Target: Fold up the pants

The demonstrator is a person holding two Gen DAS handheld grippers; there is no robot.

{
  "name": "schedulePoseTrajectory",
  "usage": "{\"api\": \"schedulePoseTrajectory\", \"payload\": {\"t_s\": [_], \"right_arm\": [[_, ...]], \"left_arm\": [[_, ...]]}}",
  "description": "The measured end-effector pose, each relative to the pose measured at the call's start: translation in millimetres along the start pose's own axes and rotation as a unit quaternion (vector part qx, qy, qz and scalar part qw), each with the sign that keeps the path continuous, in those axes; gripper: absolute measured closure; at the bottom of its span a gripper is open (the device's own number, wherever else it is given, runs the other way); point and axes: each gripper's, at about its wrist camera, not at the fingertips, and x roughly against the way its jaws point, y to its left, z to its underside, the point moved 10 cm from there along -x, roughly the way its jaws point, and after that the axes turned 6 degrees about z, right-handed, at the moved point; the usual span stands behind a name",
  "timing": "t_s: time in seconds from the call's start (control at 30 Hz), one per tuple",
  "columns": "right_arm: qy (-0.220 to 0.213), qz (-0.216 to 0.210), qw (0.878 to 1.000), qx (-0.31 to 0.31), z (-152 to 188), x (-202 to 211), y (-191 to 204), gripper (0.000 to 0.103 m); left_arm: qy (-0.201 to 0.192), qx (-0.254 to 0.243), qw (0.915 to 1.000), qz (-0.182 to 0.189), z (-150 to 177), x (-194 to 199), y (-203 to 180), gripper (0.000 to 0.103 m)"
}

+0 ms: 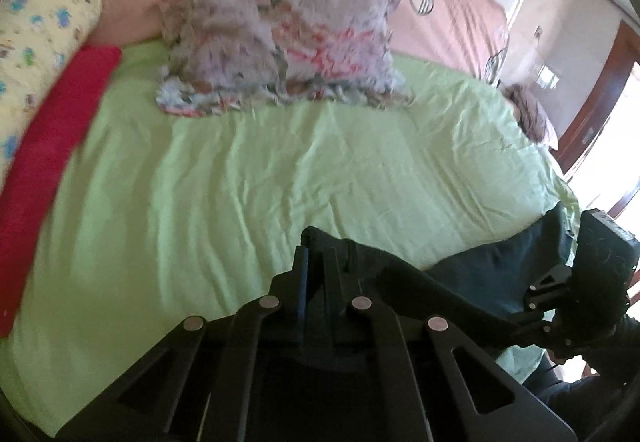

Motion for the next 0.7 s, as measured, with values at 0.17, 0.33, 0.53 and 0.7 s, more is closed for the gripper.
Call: {"api": "schedulePoseTrajectory", "payload": {"t_s": [0.17, 0.33, 0.53, 0.7], "right_arm": [[0.008, 0.022, 0.998, 0.062, 16, -1, 24, 0.096], [0.025, 0.04, 0.995, 0.087, 35, -10, 31, 0.096], [0.032, 0.058, 0.993, 0.094, 42, -21, 31, 0.093], [0.042, 0.05, 0.994, 0.085, 48, -24, 35, 0.089]], "left_arm": [[-0.033, 0.016, 0.9993, -0.011, 27, 31, -3, 0.099], [-0.044, 0.055, 0.9968, -0.038, 68, 41, 12, 0.099], [-0.058, 0.113, 0.9908, -0.046, 99, 44, 36, 0.099], [-0.075, 0.181, 0.9794, -0.046, 121, 50, 53, 0.098]]}}
